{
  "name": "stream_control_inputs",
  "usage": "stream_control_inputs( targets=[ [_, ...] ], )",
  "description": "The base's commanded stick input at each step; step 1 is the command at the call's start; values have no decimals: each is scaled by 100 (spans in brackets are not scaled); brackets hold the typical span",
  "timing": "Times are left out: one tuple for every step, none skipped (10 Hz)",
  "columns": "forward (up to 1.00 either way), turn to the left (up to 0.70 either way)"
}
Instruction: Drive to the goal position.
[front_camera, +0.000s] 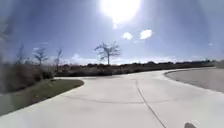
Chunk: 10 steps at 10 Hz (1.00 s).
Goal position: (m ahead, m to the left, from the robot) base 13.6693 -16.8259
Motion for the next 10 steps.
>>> stream_control_inputs(
  targets=[
    [100, -40],
    [100, -40],
    [100, -40],
    [100, -30],
    [100, -11],
    [100, 0],
    [100, 0],
    [100, 0],
    [100, 0],
    [100, 0]
  ],
)
